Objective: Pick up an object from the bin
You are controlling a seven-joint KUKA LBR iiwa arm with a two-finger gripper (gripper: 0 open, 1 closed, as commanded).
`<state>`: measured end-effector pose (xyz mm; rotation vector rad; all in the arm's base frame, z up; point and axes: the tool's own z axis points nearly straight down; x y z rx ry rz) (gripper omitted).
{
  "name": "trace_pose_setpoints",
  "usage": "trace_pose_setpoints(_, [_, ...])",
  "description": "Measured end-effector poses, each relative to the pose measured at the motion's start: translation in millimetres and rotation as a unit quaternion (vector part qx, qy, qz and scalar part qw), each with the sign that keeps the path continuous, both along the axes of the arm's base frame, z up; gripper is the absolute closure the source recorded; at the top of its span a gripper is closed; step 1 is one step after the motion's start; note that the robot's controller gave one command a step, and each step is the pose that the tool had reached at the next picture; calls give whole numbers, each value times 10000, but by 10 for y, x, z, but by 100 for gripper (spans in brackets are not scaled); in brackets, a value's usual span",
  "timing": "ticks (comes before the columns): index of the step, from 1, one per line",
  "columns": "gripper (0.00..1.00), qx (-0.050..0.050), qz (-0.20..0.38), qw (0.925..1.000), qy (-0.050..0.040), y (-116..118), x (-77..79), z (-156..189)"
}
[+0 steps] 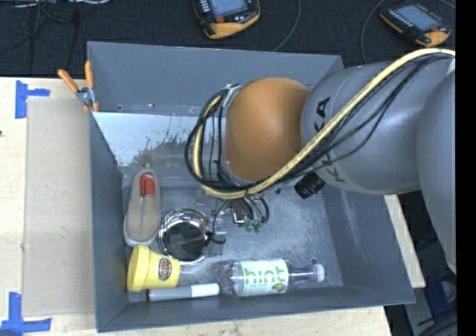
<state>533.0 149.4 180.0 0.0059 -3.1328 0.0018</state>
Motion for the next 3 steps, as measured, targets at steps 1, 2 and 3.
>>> trace_pose_setpoints(1, [0, 9, 1041, 9946, -4, -117, 174, 229])
trace_pose_setpoints(2, [0, 28, 2774, 9608, 28, -86, 339, -651])
trace_pose_setpoints(3, [0, 24, 2159, 9764, 50, -46, -215, -1025])
